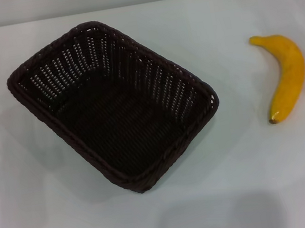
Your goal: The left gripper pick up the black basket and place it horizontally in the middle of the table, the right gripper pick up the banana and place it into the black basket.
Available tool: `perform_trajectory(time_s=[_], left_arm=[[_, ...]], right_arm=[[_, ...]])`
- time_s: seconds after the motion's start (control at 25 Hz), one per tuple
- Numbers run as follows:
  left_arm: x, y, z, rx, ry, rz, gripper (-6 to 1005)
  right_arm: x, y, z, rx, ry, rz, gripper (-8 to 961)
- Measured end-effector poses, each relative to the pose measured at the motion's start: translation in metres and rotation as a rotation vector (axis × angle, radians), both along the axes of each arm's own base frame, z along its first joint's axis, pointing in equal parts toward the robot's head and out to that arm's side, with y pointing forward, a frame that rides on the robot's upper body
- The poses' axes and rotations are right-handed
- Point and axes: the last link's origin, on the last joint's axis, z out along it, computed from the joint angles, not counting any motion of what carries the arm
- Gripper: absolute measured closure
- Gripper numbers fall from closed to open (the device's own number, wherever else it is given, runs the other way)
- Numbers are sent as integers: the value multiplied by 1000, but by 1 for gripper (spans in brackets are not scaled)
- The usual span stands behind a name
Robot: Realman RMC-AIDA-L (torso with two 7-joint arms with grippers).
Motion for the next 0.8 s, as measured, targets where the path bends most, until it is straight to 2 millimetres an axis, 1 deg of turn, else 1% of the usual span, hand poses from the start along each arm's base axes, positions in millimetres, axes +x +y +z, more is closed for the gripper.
perform_trajectory(time_s=[0.16,0.32,0.44,0.56,0.68,0.8], left_arm=[[-3,13,14,-44,-51,-24,108],[5,29,31,-111,-42,-90,108],[12,45,45,-178,-38,-117,108],[24,67,58,-303,-45,-139,109],[43,89,69,-471,-42,-161,109],[63,108,78,-640,-23,-148,109]], right_arm=[[0,0,0,1,-1,0,81],[0,0,1,1,-2,0,81],[0,1,1,2,-5,2,81],[-1,2,2,4,-8,5,81],[-2,2,4,9,-9,9,81],[-2,2,6,15,-11,12,81]])
